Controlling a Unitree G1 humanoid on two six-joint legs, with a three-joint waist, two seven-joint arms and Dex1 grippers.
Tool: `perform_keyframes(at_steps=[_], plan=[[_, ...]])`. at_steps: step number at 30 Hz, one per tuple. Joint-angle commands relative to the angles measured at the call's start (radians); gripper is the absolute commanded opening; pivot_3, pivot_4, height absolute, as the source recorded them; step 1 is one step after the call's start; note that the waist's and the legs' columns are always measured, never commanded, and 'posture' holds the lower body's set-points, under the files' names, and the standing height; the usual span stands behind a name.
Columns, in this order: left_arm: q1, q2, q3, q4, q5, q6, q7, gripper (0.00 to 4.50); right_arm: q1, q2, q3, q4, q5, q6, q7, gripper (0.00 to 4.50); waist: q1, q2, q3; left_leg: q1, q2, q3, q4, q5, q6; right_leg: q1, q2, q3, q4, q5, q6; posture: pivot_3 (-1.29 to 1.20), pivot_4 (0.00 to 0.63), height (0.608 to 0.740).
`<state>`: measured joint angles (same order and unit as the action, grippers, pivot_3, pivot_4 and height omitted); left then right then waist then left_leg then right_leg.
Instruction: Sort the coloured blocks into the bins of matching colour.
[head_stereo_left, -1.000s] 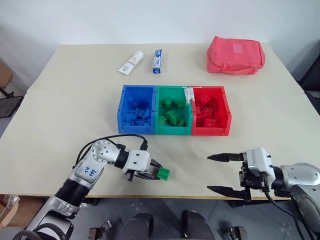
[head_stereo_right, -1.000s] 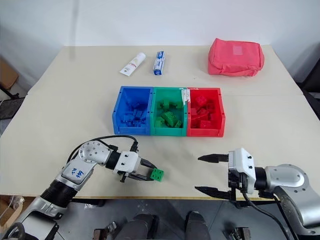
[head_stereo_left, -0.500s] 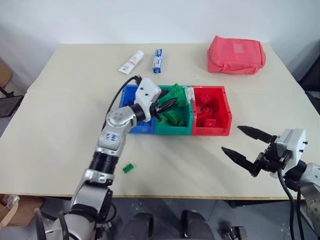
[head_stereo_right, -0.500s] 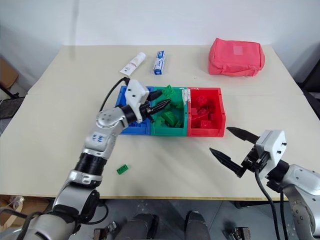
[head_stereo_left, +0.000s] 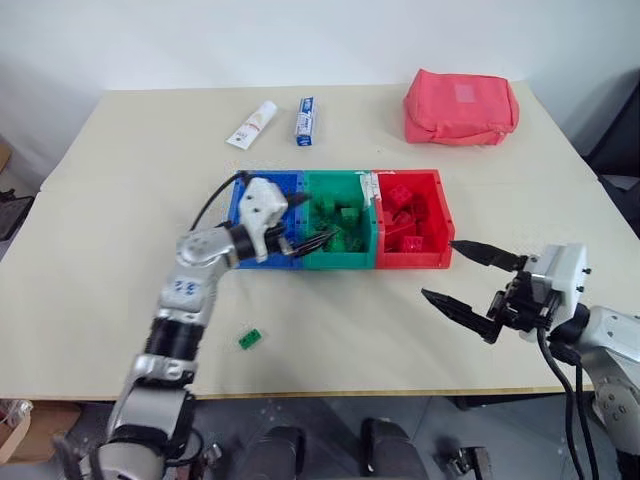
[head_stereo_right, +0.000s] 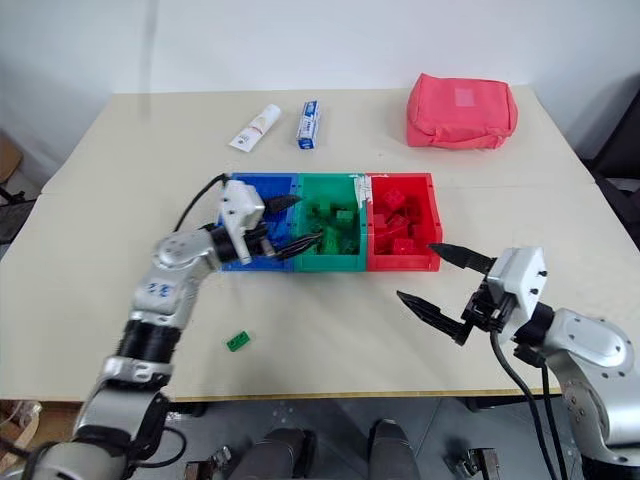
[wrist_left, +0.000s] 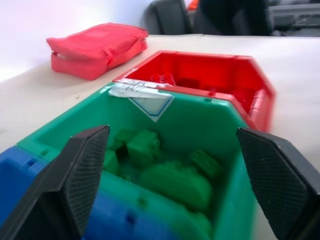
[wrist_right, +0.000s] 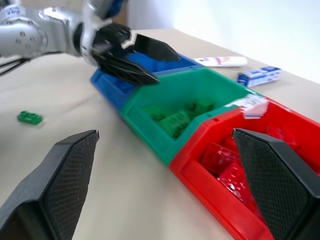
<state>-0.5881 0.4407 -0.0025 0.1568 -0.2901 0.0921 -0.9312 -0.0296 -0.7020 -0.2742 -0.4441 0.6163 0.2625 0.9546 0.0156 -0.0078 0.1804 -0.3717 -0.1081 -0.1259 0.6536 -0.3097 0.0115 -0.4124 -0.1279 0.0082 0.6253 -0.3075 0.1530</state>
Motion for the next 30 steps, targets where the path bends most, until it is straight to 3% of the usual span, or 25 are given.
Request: perform_keyframes(at_steps=[1, 5, 13, 17, 21, 25, 30], plan=[[0.112, 0.117, 0.092, -0.12, -0.129, -0.03, -0.181, 4.4, -0.048, -0.027, 0.048, 0.022, -0.008, -0.03, 0.076, 4.5, -0.004, 0.0, 0.0, 0.0, 0.0, 0.0, -0.001, 0.0, 0.0, 0.0, 0.0, 0.0, 0.0, 0.0, 0.0, 0.0, 0.15, 0.74], [0.299, 0.25, 0.23, -0.072, -0.121, -0.106, -0.208, 4.4, -0.114, -0.036, 0.121, 0.08, -0.03, -0.045, 0.158, 4.5, -0.004, 0.0, 0.0, 0.001, 0.0, 0.0, -0.001, 0.0, 0.0, 0.0, -0.001, 0.0, -0.001, 0.0, -0.001, 0.0, 0.15, 0.74], [0.655, 0.366, 0.405, -0.124, -0.155, -0.14, -0.289, 4.4, -0.193, -0.035, 0.237, 0.166, -0.068, -0.093, 0.308, 4.5, 0.004, 0.0, 0.0, 0.0, 0.0, -0.001, -0.003, -0.001, 0.001, 0.001, -0.003, -0.001, -0.004, -0.001, -0.001, 0.0, 0.15, 0.74], [0.704, 0.368, 0.383, -0.201, -0.169, -0.124, -0.296, 4.4, -0.234, -0.026, 0.293, 0.193, -0.081, -0.099, 0.353, 4.5, 0.011, 0.0, 0.0, 0.001, 0.0, -0.001, -0.003, -0.001, 0.001, 0.002, -0.003, -0.001, -0.004, -0.001, -0.001, 0.0, 0.15, 0.74], [0.699, 0.339, 0.338, -0.343, -0.208, 0.005, -0.209, 4.4, -0.239, -0.03, 0.308, 0.198, -0.088, -0.108, 0.373, 4.5, 0.009, 0.0, 0.0, 0.001, 0.0, -0.001, -0.003, -0.002, 0.001, 0.002, -0.003, -0.001, -0.004, 0.0, -0.002, 0.0, 0.15, 0.74], [0.73, 0.363, 0.217, -0.505, -0.119, 0.131, -0.12, 4.4, -0.207, -0.048, 0.288, 0.196, -0.092, -0.12, 0.385, 4.5, 0.008, 0.0, 0.0, 0.001, 0.001, -0.001, -0.003, -0.003, 0.001, 0.002, -0.003, 0.0, -0.004, 0.0, -0.002, 0.0, 0.15, 0.74], [0.695, 0.34, 0.108, -0.563, -0.014, 0.261, 0.042, 4.4, -0.169, -0.031, 0.271, 0.187, -0.087, -0.14, 0.36, 4.5, 0.006, 0.001, 0.0, 0.001, 0.001, 0.0, -0.004, -0.003, 0.001, 0.001, -0.002, 0.0, -0.004, -0.001, -0.002, 0.0, 0.15, 0.74]])
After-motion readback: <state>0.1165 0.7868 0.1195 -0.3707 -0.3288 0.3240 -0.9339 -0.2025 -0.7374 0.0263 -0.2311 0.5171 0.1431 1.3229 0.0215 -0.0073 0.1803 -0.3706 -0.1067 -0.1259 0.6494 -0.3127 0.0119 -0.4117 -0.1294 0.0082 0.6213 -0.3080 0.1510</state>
